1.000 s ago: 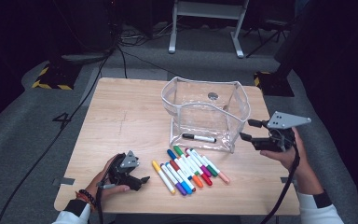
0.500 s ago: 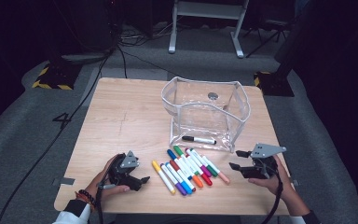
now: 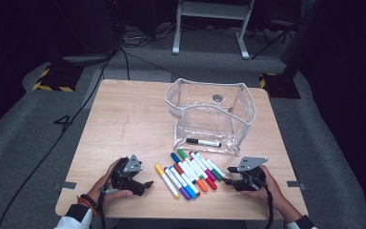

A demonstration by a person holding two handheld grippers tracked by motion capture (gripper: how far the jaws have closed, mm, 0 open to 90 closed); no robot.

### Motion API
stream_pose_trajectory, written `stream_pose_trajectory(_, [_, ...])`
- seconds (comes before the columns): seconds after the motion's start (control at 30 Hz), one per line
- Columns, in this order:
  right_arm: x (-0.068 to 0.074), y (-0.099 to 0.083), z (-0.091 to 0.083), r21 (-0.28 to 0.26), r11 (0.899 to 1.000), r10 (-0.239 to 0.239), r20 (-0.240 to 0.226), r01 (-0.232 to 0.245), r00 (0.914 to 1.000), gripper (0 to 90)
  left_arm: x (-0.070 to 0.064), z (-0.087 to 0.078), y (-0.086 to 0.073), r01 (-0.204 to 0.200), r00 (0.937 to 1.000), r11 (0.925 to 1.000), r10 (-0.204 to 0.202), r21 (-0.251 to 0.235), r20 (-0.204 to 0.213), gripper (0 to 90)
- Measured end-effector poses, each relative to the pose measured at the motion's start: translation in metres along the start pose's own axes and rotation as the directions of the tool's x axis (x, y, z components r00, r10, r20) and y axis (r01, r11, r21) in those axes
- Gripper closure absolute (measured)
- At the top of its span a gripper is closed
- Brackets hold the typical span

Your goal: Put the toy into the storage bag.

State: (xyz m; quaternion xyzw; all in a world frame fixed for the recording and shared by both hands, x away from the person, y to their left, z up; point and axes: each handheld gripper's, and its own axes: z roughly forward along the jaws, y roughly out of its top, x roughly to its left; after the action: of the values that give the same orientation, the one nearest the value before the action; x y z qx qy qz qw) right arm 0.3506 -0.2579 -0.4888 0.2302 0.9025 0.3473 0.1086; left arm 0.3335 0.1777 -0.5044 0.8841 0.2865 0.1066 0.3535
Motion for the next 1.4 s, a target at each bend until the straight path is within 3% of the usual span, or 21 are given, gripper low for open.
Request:
stream_pose_trajectory(0.1, [-0.007,-0.004,0.002,-0.015,0.999,0.031,-0.005,-0.031,0.9995,57.5,0.0,0.0,0.0,0.0,1.0,1.0,0.0,0.0,0.0,13.3])
stream_pose_trajectory(0.33, [-0.018,-0.011,-0.003,-0.034,0.998,0.052,0.005,-0.052,0.9986,74.0,0.0,0.0,0.0,0.0,1.0,1.0,0.0,0.0,0.0,13.3])
stream_pose_trajectory(0.77, [-0.023,-0.013,-0.011,-0.028,0.999,0.021,-0.011,-0.022,0.9997,75.2,0.0,0.0,0.0,0.0,1.0,1.0,0.0,0.0,0.0,13.3])
stream_pose_trajectory(1.03, [-0.024,-0.01,-0.02,-0.042,0.999,0.001,0.011,-0.001,0.9999,75.2,0.0,0.0,0.0,-0.002,1.0,1.0,0.002,0.0,0.003,13.2])
stream_pose_trajectory(1.4, [-0.026,0.004,-0.053,-0.141,0.99,-0.027,0.034,0.031,0.9991,75.2,0.0,0.0,0.0,-0.002,1.0,1.0,0.002,0.0,0.003,13.2])
